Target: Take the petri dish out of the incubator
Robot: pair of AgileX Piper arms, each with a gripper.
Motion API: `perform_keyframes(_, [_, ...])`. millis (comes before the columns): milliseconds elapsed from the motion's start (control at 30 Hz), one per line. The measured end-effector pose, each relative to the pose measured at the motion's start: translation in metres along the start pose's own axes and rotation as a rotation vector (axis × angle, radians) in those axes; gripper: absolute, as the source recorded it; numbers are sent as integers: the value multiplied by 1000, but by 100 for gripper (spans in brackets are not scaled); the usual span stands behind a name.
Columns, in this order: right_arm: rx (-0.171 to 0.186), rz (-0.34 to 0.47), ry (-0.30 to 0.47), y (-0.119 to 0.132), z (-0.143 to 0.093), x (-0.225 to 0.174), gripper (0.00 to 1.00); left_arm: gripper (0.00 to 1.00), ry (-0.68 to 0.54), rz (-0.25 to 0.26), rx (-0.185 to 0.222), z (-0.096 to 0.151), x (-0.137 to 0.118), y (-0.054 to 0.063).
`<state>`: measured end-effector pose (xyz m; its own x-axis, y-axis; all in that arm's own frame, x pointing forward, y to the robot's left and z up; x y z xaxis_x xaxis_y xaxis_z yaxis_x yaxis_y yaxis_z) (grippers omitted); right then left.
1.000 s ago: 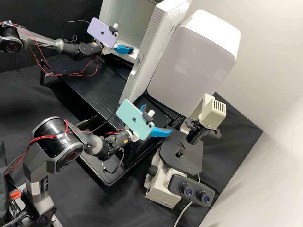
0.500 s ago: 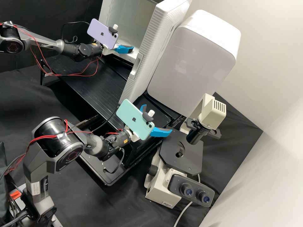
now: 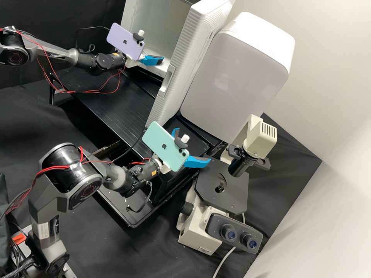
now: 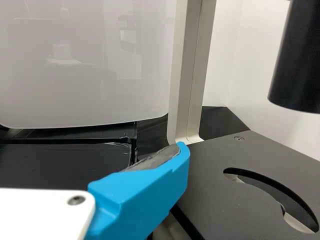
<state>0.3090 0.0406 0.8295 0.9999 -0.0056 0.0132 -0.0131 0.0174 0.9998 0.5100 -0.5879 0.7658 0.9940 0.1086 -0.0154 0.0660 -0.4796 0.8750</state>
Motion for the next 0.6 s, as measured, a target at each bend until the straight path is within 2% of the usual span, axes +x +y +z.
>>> perform_keyframes(267, [0,0,0,0,0,0,100,0,-37,1,-5,-3,-15,-1])
perform_keyframes(600, [0,0,0,0,0,0,100,0,-123,-6,-47,-2,-50,-7])
